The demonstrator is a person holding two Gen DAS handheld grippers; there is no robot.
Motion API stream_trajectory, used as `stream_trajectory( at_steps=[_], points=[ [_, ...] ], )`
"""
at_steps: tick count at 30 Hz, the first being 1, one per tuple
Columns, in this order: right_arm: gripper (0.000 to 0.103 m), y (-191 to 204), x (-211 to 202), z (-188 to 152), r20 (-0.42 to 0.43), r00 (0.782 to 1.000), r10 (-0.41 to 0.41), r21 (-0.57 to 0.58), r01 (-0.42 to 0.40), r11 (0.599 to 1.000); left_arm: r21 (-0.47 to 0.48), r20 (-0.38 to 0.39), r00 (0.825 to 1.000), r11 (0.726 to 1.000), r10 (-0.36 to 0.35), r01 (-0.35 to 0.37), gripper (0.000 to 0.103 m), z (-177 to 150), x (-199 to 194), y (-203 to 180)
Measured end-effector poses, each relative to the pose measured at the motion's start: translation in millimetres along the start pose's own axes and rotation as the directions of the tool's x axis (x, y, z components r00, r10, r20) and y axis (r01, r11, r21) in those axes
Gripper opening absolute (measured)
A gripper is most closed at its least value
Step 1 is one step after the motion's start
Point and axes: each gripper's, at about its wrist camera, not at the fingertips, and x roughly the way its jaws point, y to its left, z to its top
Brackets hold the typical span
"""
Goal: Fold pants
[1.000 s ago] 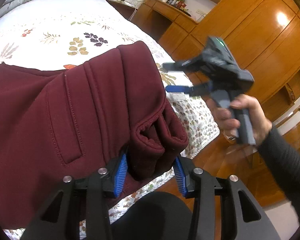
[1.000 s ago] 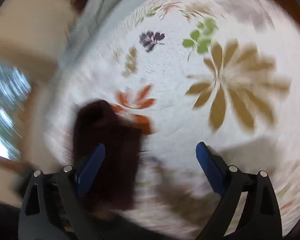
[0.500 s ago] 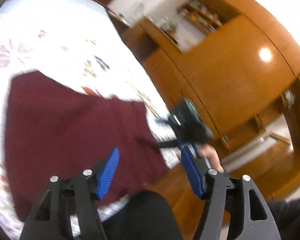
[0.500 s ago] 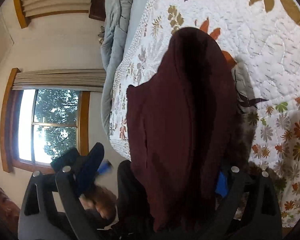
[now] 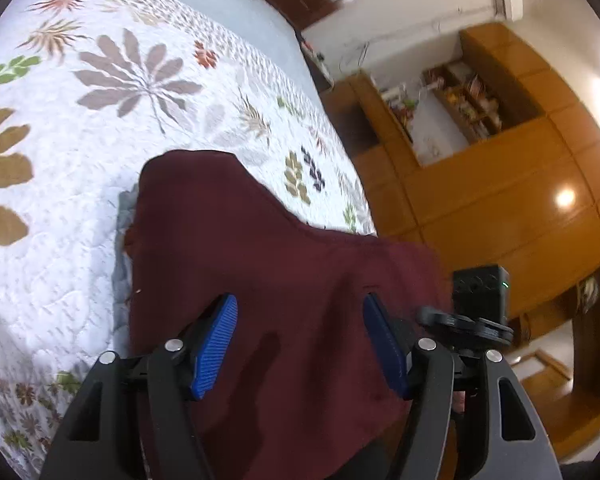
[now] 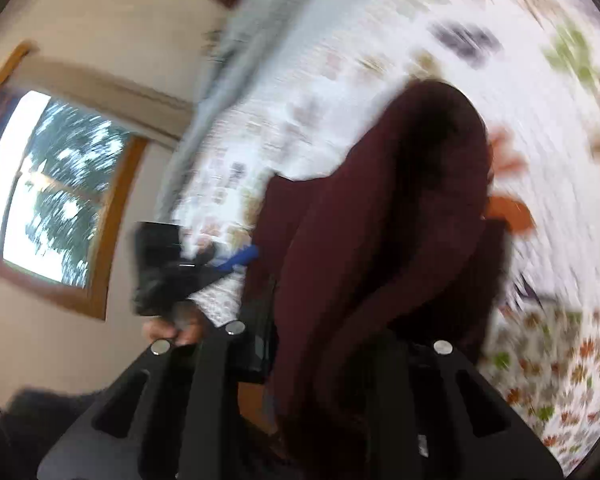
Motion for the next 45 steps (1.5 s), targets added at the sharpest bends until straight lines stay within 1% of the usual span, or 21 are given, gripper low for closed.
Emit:
stream_trajectory(
  at_steps=[3,5,7,11,14,17,21,24,26,30,31,33,35,36,37,38,39,41,42,43,45],
  points=[
    [0.02,-42.3,-1.4,-13.1,0.02,1.0,0.0,0.108,-0.002,0.994,-0.001,0.073,0.997,1.0,-0.002,0.002,0.066,-1.8,-7.2,6.8],
    [0.021,-85.9,13.1,-28.2,-0.019,0.999,-0.04,0.217,0.044,0.975,-0.02,0.074,0.997,1.0,-0.007,0.008,0.066,-2.7,-2.4,11.8],
    [0.024,-98.2,15.0,-32.1,-0.004,1.0,-0.007,0.238,0.008,0.971,-0.004,0.077,0.997,1.0,0.015,-0.015,0.066,-2.8,0.4,8.0],
    [0.036,-96.0,-3.9,-28.7,0.038,0.999,0.016,0.233,-0.025,0.972,0.03,0.092,0.996,1.0,-0.007,0.004,0.066,6.3,-4.1,-7.4],
    [0.042,-97.1,-26.6,-24.4,0.077,0.996,-0.039,0.238,0.02,0.971,0.064,0.123,0.992,0.997,-0.041,0.033,0.066,22.7,-16.7,-18.0],
    [0.044,-96.4,-50.7,-13.4,0.141,0.986,-0.095,0.231,0.06,0.971,0.05,0.114,0.992,0.998,-0.055,0.05,0.066,34.9,-20.3,-20.6],
    [0.056,-78.0,-46.6,2.4,0.183,0.981,-0.063,0.192,0.027,0.981,-0.003,0.045,0.994,0.995,-0.096,0.097,0.066,50.2,-8.3,-8.6],
    [0.057,-70.1,-23.2,17.7,0.161,0.987,-0.025,0.151,0.0,0.989,-0.017,-0.023,0.995,0.995,-0.094,0.094,0.066,54.8,12.2,6.3],
    [0.054,-73.8,-26.4,25.6,0.167,0.981,-0.096,0.15,0.071,0.986,-0.029,-0.047,0.997,0.997,-0.067,0.065,0.065,55.3,23.5,21.3],
    [0.054,-86.0,-45.7,25.5,0.261,0.95,-0.171,0.2,0.12,0.972,-0.007,-0.038,0.998,0.998,-0.059,0.059,0.062,52.4,27.2,37.3],
    [0.054,-84.3,-47.3,24.1,0.271,0.949,-0.16,0.195,0.109,0.975,0.003,-0.031,0.998,0.998,-0.057,0.057,0.059,50.5,27.6,39.5],
    [0.054,-74.1,-36.0,21.9,0.236,0.97,-0.061,0.148,0.026,0.989,0.007,-0.006,0.999,0.999,-0.054,0.054,0.052,44.3,27.5,48.8],
    [0.053,-63.2,-13.8,19.9,0.163,0.985,0.051,0.092,-0.067,0.993,-0.041,0.015,0.996,0.996,-0.084,0.085,0.039,40.5,26.9,63.8],
    [0.054,-65.9,-4.1,19.2,0.127,0.99,0.061,0.101,-0.074,0.992,-0.06,0.02,0.996,0.994,-0.09,0.091,0.034,40.4,26.5,69.5],
    [0.046,-74.8,5.6,18.5,0.093,0.994,0.059,0.13,-0.071,0.989,-0.088,0.029,0.995,0.992,-0.091,0.093,0.025,39.3,25.0,76.5],
    [0.037,-92.2,14.5,16.8,0.071,0.996,0.052,0.178,-0.064,0.982,-0.103,0.033,0.994,0.989,-0.101,0.104,0.025,39.3,24.6,79.8],
    [0.005,-107.4,15.9,15.2,0.074,0.996,0.05,0.22,-0.065,0.973,-0.123,0.036,0.992,0.985,-0.119,0.122,0.025,39.3,23.8,83.1],
    [0.0,-130.7,11.0,10.6,0.078,0.995,0.059,0.31,-0.08,0.947,-0.154,0.028,0.989,0.977,-0.142,0.145,0.028,42.4,21.9,85.7],
    [0.004,-129.8,5.8,9.7,0.091,0.994,0.059,0.324,-0.085,0.942,-0.148,0.031,0.99,0.979,-0.137,0.14,0.032,45.0,16.9,80.7],
    [0.023,-120.6,1.4,10.8,0.095,0.995,0.039,0.303,-0.066,0.951,-0.125,0.043,0.99,0.983,-0.132,0.136,0.045,46.9,8.3,71.7],
    [0.048,-89.6,-1.3,16.8,0.11,0.992,0.067,0.252,-0.093,0.963,-0.077,0.066,0.985,0.983,-0.159,0.164,0.052,46.2,-8.3,50.6]
  ],
)
